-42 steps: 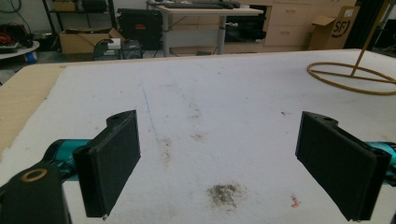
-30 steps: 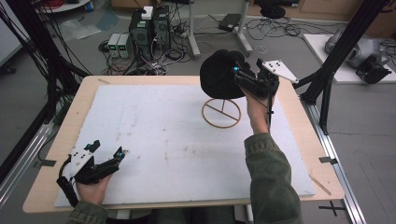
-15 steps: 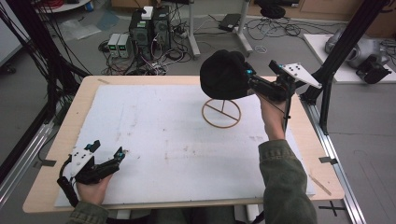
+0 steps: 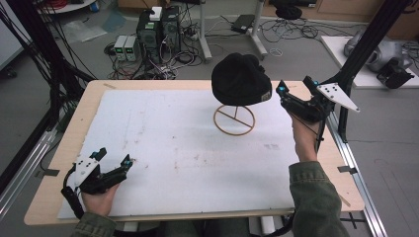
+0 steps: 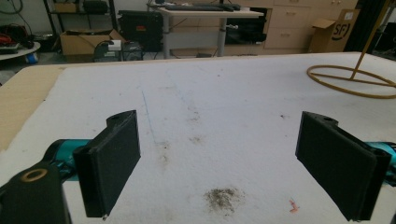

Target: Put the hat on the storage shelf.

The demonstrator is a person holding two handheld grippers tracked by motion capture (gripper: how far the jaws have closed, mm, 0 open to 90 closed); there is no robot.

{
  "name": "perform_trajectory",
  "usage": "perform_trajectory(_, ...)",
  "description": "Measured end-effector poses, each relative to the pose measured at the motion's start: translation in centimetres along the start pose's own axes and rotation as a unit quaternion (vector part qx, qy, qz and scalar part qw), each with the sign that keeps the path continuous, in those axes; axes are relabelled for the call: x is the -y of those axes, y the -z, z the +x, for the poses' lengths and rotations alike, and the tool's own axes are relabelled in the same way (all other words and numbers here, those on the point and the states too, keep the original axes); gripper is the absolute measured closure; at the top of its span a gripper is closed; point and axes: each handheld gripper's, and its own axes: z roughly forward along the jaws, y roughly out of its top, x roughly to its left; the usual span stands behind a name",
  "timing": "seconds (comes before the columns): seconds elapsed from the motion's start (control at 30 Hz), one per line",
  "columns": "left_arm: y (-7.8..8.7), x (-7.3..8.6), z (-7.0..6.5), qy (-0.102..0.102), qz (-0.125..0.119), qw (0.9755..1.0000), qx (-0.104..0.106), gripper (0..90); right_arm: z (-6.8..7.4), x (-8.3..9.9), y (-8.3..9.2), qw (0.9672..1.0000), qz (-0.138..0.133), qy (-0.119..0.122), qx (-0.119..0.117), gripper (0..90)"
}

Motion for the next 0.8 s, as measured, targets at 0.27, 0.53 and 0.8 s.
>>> perform_trajectory(0.27, -0.2, 0.0, 0.0, 0.003, 0.002, 1.0000, 0.001, 14.1, -0.8, 1.0, 1.3, 0.9999, 0.002, 0.008, 0.008, 11.2)
perform_trajectory(0.53, -0.2, 0.0, -0.1, 0.005, 0.001, 1.0000, 0.002, 14.1, -0.8, 1.8, 2.3, 0.9996, 0.003, 0.026, 0.006, 11.2)
perform_trajectory(0.8, -0.1, 0.0, 0.0, 0.006, 0.001, 1.0000, 0.001, 14.2, -0.9, 3.8, 3.1, 0.9993, 0.017, 0.032, 0.005, 11.2)
